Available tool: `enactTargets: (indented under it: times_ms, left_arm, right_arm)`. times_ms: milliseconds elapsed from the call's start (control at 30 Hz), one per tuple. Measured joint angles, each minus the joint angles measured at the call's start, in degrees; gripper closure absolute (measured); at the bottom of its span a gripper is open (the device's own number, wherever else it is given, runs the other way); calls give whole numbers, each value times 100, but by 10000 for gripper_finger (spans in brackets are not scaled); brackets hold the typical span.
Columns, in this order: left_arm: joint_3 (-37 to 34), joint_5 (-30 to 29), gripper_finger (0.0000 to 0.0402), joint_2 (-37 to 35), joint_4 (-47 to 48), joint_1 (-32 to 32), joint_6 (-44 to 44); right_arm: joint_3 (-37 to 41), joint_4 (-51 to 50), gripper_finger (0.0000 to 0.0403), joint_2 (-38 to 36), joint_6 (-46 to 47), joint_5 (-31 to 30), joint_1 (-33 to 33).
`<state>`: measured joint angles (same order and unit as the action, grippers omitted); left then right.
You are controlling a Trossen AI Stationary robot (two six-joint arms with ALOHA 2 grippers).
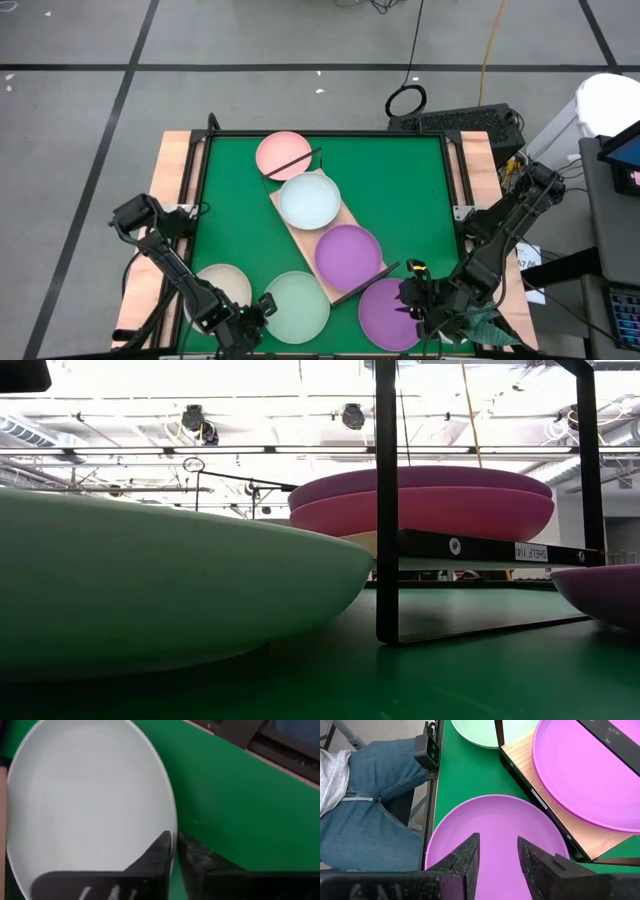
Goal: Place and stack plates onto a shelf
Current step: Stack the green plate on top of the gray plate on the shelf
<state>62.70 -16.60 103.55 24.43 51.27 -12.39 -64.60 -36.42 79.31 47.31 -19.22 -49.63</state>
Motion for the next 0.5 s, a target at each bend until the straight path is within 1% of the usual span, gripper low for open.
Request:
enactTargets:
  times_ms: [67,167,400,500]
  left_arm:
    - [0,29,387,0,43,-25,-55]
    - [0,53,390,0,76,-67,14]
    - [-4,-138,331,0,84,-94,95]
    - [-6,-100,321,0,85,-109,79]
  right_arm:
    - [0,2,289,0,0,-2,0]
    - [0,19,289,0,0,-2,0]
    - [0,17,289,0,-2,-7,0]
    - [0,19,289,0,-20,-11,0]
